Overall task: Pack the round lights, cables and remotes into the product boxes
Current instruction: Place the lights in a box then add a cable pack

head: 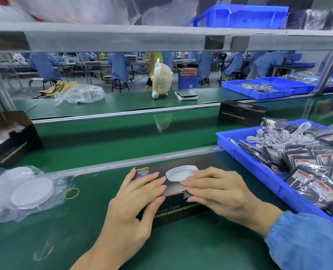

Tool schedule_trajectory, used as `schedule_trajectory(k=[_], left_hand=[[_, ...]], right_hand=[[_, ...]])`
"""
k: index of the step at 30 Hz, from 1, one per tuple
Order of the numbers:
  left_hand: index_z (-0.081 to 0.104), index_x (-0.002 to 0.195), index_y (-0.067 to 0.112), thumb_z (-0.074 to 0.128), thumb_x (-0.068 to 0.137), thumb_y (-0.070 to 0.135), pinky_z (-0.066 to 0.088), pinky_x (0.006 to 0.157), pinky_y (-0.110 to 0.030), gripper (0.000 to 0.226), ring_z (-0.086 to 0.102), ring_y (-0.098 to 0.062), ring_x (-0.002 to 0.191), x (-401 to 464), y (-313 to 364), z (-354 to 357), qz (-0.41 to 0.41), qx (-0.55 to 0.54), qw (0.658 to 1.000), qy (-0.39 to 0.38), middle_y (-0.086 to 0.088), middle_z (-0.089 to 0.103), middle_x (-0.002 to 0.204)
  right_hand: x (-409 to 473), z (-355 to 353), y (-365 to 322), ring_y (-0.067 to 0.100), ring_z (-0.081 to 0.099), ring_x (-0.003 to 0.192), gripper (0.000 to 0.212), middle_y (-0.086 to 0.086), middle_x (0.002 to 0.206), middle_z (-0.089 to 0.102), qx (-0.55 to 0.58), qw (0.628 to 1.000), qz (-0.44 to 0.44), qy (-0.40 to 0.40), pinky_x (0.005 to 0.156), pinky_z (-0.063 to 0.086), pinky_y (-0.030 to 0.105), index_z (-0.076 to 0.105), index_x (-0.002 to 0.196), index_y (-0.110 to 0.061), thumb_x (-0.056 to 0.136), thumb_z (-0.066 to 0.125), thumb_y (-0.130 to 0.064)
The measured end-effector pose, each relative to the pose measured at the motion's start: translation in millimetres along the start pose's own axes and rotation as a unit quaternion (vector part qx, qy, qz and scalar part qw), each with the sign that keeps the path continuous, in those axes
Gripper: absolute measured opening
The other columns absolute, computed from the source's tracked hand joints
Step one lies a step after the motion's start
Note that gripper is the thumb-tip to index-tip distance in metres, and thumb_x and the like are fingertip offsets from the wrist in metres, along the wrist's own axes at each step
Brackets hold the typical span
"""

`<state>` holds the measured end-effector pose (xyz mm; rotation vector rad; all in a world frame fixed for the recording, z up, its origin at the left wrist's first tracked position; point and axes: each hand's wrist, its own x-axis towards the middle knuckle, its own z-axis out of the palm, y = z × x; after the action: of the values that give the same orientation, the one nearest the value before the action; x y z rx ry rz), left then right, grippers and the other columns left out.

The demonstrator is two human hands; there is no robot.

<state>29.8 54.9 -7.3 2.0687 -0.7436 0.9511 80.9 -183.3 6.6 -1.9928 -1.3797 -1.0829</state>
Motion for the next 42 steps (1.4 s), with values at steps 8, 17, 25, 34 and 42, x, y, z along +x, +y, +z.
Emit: schedule_trajectory(k=[8, 17, 25, 34, 42], left_hand=[[0.075, 0.109, 0.011, 0.056, 0.093, 0.023, 0.031, 0.115, -0.053, 0.027, 0.057, -0.011, 0.125, 3.1, -6.7, 3.3, -0.019, 0.003, 1.0, -0.012, 0.01, 0.067, 0.123], [0.059, 0.128, 0.016, 0.068, 0.082, -0.005, 0.031, 0.105, -0.028, 0.051, 0.049, -0.023, 0.125, -8.1, -45.5, -35.1, -0.302, 0.121, 0.945, -0.04, 0.003, 0.053, 0.128], [0.072, 0.1, 0.031, 0.066, 0.089, 0.016, 0.036, 0.103, -0.028, 0.019, 0.051, -0.01, 0.115, -13.0, -47.3, -33.7, -0.261, 0.16, 0.932, -0.195, 0.019, 0.059, 0.113], [0.071, 0.098, 0.034, 0.067, 0.089, 0.017, 0.032, 0.101, -0.023, 0.019, 0.048, -0.004, 0.115, -14.4, -50.2, -34.8, -0.261, 0.151, 0.936, -0.184, 0.024, 0.057, 0.112], [0.071, 0.098, 0.034, 0.067, 0.09, 0.018, 0.031, 0.101, -0.021, 0.019, 0.048, -0.004, 0.115, -14.6, -52.3, -32.5, -0.264, 0.154, 0.935, -0.182, 0.022, 0.058, 0.114]], right_hand=[[29.6, -12.3, -0.6, 0.015, 0.069, 0.093, 0.019, -0.009, 0.11, 0.073, 0.004, 0.983, 0.127, -0.133, 0.07, 0.058, 0.037, 0.077, 0.098, -0.019, 0.082, 0.076, -0.028], [48.6, 87.0, 56.2, 0.03, 0.04, 0.128, 0.043, 0.009, 0.144, 0.037, -0.235, 0.882, 0.31, -0.264, 0.095, 0.039, 0.038, 0.049, 0.132, -0.015, 0.09, 0.053, -0.007], [21.1, 88.9, 38.6, 0.015, 0.051, 0.111, 0.021, -0.006, 0.115, 0.061, -0.042, 0.918, 0.327, -0.222, 0.091, 0.043, 0.028, 0.068, 0.11, -0.019, 0.097, 0.051, -0.021], [23.3, 86.5, 37.1, 0.012, 0.049, 0.114, 0.022, -0.007, 0.118, 0.059, -0.015, 0.909, 0.34, -0.24, 0.095, 0.04, 0.027, 0.067, 0.112, -0.021, 0.097, 0.05, -0.023], [24.4, 84.7, 35.0, 0.012, 0.048, 0.114, 0.022, -0.008, 0.117, 0.058, -0.006, 0.908, 0.344, -0.24, 0.095, 0.042, 0.03, 0.068, 0.111, -0.022, 0.097, 0.051, -0.023]])
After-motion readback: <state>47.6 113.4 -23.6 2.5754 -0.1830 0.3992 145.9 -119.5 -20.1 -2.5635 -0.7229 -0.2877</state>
